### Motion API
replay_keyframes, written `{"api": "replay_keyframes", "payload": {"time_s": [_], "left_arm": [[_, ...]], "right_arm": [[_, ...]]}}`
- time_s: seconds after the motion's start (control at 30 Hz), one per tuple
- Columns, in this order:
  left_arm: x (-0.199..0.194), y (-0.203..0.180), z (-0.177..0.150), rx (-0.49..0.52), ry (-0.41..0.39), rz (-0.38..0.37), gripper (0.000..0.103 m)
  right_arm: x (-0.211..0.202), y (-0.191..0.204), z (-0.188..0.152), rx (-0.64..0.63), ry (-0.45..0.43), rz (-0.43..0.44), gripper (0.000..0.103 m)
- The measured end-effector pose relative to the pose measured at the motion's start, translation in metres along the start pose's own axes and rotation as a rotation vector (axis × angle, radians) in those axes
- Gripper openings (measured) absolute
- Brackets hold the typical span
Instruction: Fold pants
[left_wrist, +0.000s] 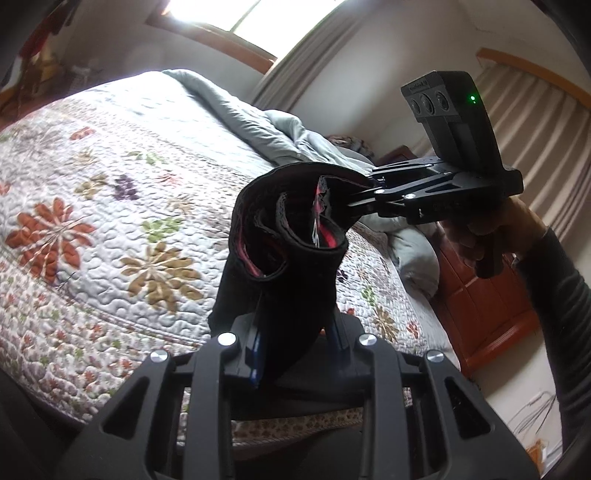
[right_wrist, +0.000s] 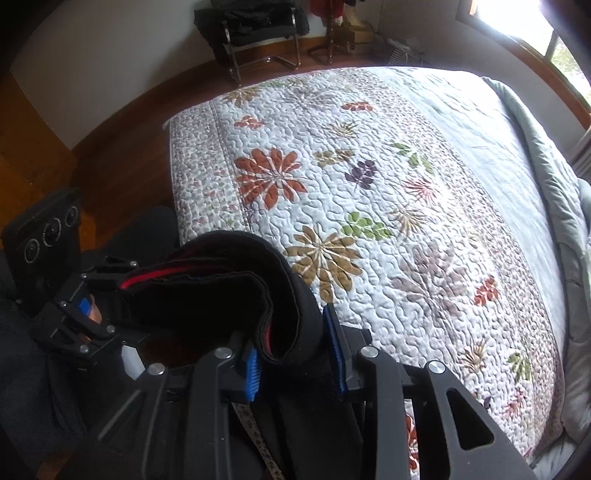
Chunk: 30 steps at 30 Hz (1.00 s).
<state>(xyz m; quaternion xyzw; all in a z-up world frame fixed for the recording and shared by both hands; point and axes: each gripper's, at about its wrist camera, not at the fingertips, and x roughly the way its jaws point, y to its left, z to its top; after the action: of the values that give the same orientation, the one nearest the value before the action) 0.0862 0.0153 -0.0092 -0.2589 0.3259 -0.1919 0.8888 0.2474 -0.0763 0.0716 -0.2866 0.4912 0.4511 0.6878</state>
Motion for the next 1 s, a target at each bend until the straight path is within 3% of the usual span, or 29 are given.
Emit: {"api": "replay_keyframes", "payload": {"time_s": [0.43,1.0], "left_arm": [[0.036,-0.061,-0.021,0.140,0.069,-0.049,0.026],[0.097,-0.109,-0.057,0.267,0.167,-0.062,0.026]], "right_arm": [[-0.019,-0.018,-0.069,0.069,-0.040,-0.053,0.029],[-0.006,-0.059,-0.153,0.147,-0.079,-0.039,0.029]]}}
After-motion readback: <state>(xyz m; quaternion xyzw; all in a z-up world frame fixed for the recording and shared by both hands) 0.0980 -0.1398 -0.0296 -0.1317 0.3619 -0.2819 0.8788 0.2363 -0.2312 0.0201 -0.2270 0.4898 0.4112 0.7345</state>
